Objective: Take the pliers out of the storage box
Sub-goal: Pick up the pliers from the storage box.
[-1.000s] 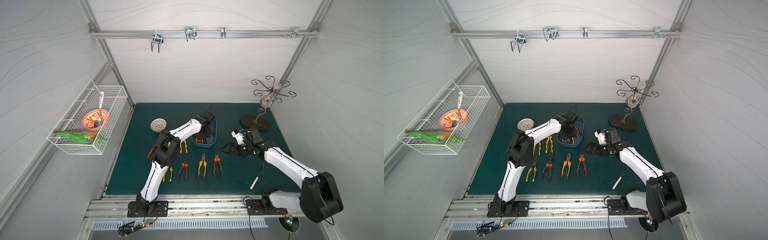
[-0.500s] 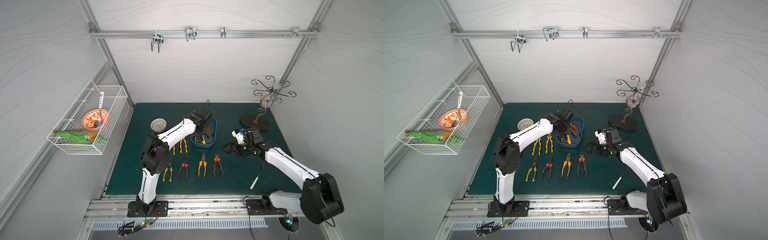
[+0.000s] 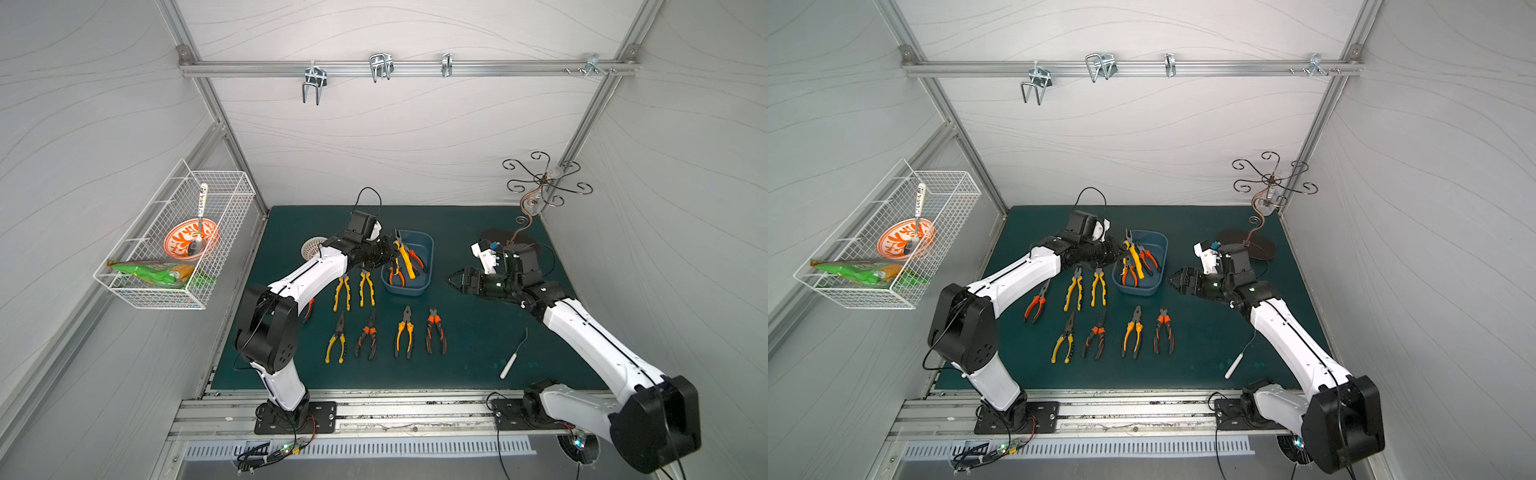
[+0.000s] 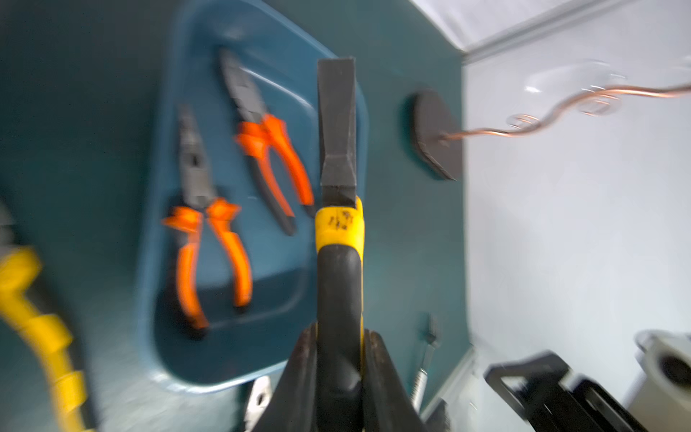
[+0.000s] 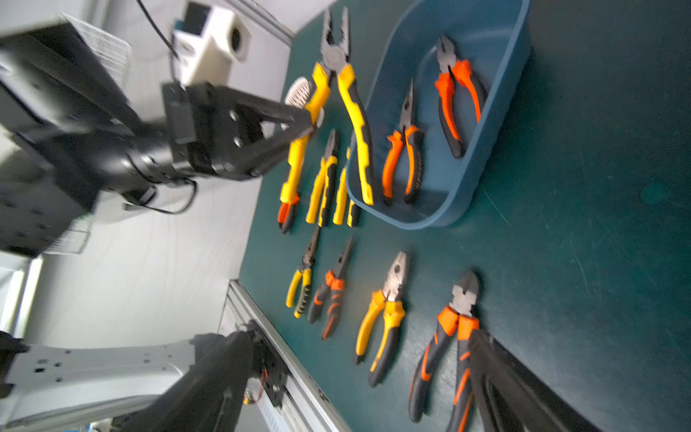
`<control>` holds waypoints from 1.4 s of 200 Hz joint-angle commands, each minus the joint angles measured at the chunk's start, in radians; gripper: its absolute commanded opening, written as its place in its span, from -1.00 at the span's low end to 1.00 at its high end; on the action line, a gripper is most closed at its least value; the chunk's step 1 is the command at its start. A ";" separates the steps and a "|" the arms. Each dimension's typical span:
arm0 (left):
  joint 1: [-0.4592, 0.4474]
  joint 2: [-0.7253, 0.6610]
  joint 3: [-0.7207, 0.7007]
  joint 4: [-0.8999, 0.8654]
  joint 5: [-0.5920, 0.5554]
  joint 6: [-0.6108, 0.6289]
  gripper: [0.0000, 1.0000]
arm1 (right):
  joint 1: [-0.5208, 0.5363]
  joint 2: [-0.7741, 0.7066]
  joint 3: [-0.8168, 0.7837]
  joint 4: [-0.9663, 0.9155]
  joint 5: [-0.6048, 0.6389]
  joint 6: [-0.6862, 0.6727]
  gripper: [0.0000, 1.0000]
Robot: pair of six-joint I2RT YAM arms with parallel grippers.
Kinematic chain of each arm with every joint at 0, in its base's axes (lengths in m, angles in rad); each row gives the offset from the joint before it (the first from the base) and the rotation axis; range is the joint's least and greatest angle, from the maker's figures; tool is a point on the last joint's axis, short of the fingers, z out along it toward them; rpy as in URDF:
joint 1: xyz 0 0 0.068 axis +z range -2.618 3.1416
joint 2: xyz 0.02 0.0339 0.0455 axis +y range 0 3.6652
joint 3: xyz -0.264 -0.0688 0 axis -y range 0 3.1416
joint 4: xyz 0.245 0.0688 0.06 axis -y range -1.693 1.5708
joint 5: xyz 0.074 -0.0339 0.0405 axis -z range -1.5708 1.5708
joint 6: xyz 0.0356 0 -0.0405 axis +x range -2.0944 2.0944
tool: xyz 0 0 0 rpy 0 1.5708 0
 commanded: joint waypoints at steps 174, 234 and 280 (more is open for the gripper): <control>-0.205 0.073 -0.097 1.000 0.385 -0.444 -1.00 | -0.145 -0.038 -0.061 0.387 -0.375 0.330 -0.19; -0.207 0.139 -0.085 1.144 0.401 -0.548 -1.00 | -0.146 -0.027 -0.062 0.457 -0.328 0.394 0.17; -0.215 0.140 -0.083 1.134 0.403 -0.541 -1.00 | -0.147 0.029 -0.049 0.518 -0.299 0.456 -0.07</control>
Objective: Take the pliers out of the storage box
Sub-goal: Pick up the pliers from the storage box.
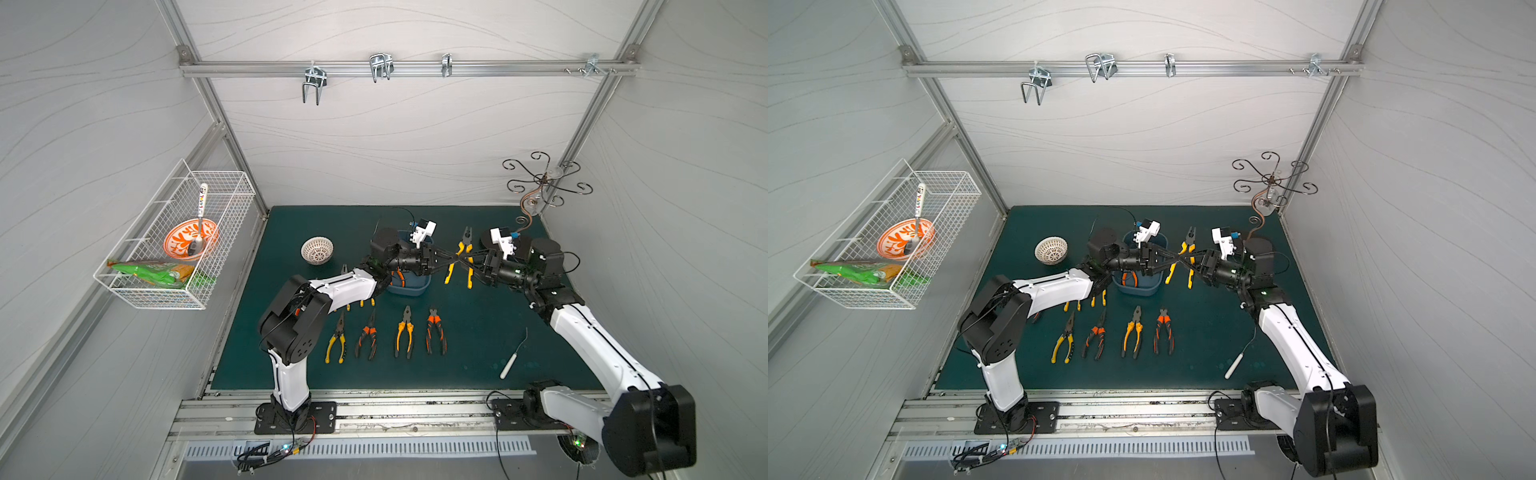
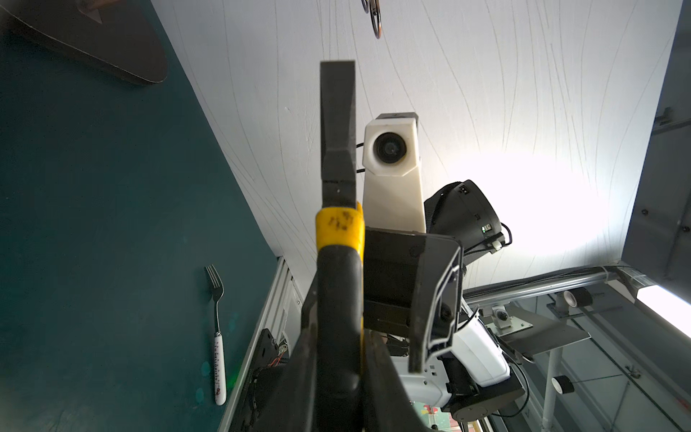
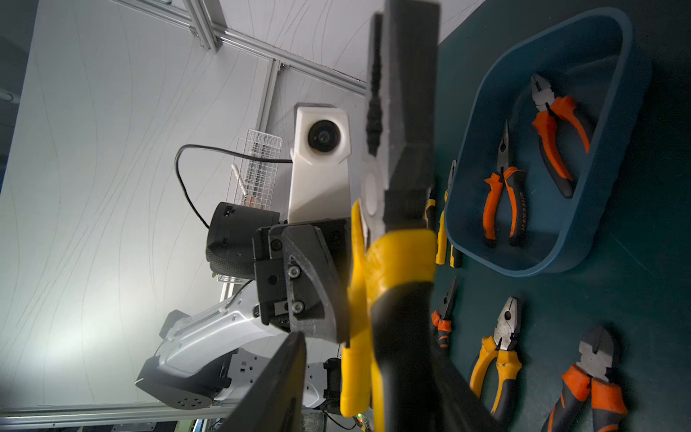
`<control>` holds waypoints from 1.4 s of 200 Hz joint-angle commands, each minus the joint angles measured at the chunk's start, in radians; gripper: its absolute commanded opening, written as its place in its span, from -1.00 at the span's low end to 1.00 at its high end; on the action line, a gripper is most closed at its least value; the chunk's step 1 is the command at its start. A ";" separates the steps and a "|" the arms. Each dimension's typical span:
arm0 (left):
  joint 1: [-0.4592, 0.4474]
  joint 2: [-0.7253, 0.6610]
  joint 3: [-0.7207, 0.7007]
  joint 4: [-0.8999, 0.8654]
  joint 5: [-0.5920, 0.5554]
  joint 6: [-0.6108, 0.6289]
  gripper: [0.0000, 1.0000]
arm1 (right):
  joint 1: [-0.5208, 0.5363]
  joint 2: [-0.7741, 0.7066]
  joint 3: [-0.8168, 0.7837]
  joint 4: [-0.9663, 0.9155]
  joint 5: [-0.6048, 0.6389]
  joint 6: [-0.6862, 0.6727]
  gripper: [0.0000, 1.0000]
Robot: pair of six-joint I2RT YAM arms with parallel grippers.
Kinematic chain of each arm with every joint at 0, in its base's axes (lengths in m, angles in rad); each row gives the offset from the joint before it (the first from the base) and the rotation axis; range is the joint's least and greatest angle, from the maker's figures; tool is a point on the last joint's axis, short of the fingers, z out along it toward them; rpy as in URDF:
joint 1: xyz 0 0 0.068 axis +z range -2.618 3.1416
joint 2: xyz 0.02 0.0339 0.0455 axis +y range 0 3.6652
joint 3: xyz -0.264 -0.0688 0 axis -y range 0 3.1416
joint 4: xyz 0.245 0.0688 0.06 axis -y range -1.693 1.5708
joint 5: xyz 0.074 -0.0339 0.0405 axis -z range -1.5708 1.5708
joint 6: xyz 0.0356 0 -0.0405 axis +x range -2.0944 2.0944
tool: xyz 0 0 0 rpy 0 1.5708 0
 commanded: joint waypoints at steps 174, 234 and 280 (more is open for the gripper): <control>-0.028 -0.089 -0.029 -0.030 -0.028 0.222 -0.39 | 0.019 0.032 0.054 -0.052 0.008 -0.070 -1.00; -0.023 -0.353 -0.178 -0.456 -0.121 0.677 0.48 | 0.021 0.087 0.137 -0.611 -0.016 -0.495 -1.00; -0.024 -0.600 -0.258 -0.797 -0.304 1.082 0.92 | 0.081 0.187 0.116 -0.804 0.039 -0.600 -1.00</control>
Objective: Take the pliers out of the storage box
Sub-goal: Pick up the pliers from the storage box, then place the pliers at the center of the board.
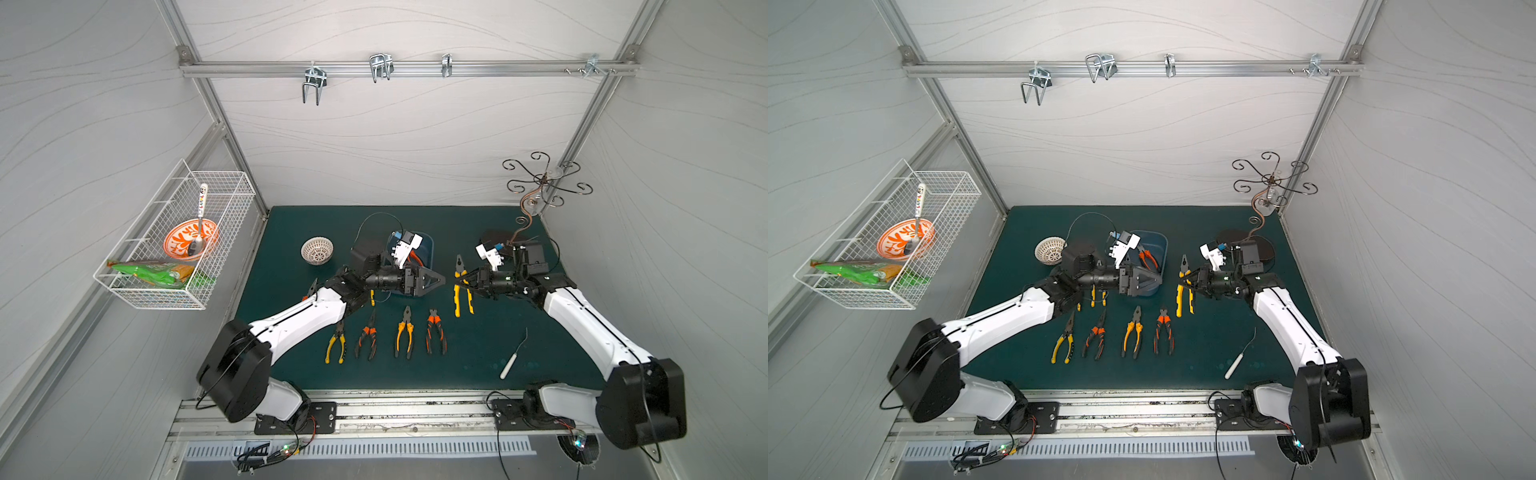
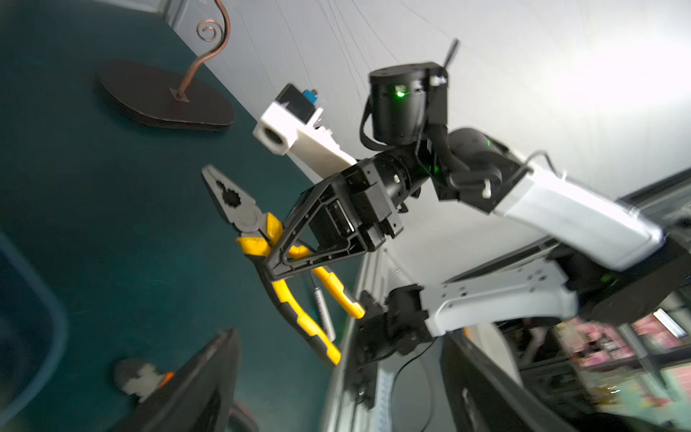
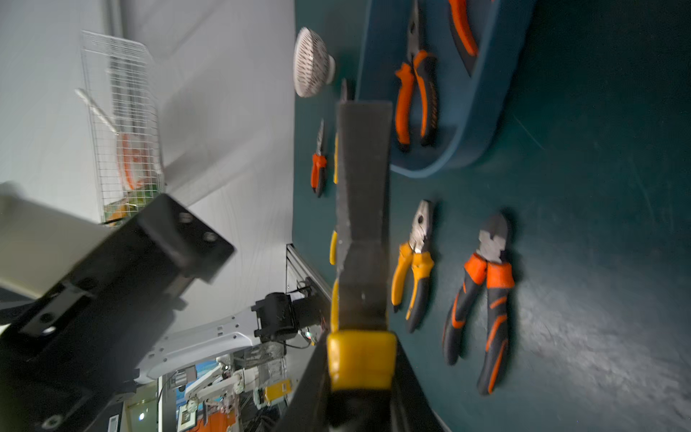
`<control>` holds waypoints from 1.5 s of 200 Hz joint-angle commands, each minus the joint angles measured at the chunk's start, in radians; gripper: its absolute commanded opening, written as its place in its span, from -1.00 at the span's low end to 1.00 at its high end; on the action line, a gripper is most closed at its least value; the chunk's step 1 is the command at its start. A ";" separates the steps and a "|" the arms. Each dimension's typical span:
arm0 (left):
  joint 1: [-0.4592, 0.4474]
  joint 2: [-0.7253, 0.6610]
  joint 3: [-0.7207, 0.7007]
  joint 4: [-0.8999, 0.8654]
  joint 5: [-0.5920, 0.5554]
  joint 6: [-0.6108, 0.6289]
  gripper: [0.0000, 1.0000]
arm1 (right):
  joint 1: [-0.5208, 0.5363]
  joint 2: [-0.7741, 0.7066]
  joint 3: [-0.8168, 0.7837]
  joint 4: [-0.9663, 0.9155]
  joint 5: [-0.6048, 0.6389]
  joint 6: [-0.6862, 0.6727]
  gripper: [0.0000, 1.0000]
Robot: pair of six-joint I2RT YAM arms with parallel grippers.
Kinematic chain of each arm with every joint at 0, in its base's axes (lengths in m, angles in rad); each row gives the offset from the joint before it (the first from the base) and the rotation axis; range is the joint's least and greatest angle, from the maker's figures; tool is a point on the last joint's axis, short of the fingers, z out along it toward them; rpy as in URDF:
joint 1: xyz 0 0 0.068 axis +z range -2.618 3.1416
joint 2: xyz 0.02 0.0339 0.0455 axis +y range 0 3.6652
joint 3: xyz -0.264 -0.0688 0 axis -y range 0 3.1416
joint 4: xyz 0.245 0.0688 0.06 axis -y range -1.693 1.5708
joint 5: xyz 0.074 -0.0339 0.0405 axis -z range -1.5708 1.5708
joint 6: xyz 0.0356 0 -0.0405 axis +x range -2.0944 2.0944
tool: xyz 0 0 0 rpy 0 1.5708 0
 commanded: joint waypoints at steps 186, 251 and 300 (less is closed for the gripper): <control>-0.001 -0.285 -0.160 -0.334 -0.349 0.557 0.99 | 0.119 0.328 -0.186 0.120 0.326 0.002 -0.31; 0.000 -0.277 -0.156 -0.334 -0.393 0.540 0.99 | 0.118 0.204 -0.182 0.024 0.437 -0.002 0.13; 0.005 -0.166 -0.077 -0.346 -0.562 0.318 0.99 | 0.118 0.083 -0.175 -0.024 0.495 -0.022 0.70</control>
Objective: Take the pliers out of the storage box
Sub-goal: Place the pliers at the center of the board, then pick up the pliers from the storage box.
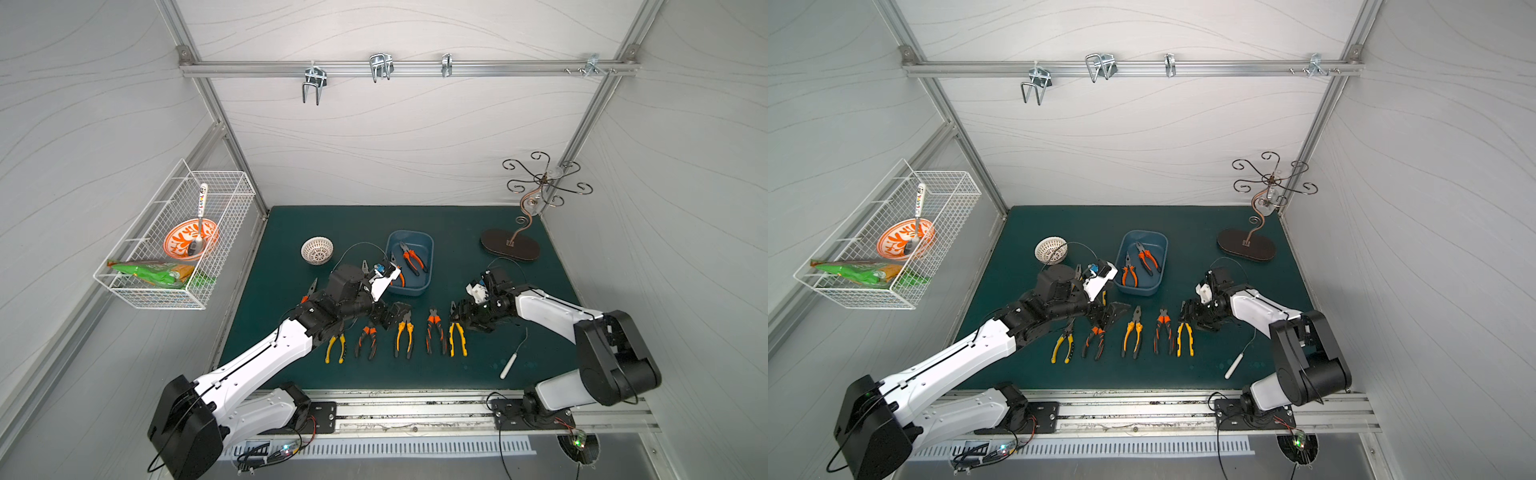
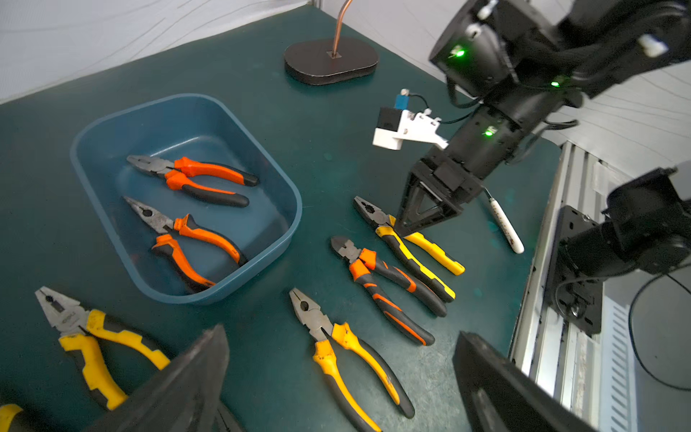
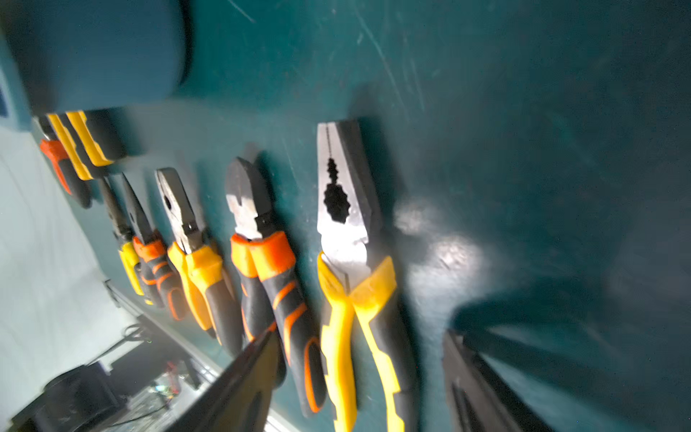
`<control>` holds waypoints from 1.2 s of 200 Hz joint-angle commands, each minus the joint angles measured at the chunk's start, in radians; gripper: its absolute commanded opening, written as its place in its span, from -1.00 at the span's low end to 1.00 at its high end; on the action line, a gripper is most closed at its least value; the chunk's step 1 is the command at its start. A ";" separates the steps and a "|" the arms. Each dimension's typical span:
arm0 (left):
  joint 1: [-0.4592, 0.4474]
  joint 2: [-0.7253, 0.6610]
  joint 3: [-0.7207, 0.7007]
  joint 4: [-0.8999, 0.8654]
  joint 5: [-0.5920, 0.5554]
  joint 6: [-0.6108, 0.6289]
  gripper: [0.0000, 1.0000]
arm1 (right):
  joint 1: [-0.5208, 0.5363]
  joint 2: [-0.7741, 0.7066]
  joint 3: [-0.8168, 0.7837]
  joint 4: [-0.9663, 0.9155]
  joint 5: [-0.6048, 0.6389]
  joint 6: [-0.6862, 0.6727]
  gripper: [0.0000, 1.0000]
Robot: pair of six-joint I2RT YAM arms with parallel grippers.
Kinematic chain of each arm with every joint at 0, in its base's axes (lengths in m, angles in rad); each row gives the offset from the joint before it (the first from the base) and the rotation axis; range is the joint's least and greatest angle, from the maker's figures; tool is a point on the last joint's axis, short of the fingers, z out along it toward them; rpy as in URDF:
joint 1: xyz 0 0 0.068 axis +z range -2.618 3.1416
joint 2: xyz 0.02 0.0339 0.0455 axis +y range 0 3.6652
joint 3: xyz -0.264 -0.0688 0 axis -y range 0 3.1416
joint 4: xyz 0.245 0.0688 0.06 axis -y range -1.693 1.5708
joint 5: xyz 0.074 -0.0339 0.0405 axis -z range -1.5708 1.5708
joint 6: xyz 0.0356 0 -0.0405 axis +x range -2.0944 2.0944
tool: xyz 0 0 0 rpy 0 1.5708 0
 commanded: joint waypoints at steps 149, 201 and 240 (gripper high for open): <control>-0.009 0.895 1.004 -0.694 -0.456 -0.595 0.03 | -0.003 -0.354 0.022 -0.014 0.066 -0.093 0.98; -0.002 1.030 1.046 -0.670 -0.410 -0.650 -0.03 | -0.005 -0.354 0.027 -0.015 0.066 -0.110 0.98; 0.010 1.093 1.039 -0.599 -0.375 -0.648 -0.10 | -0.005 -0.340 0.035 -0.007 0.055 -0.114 0.97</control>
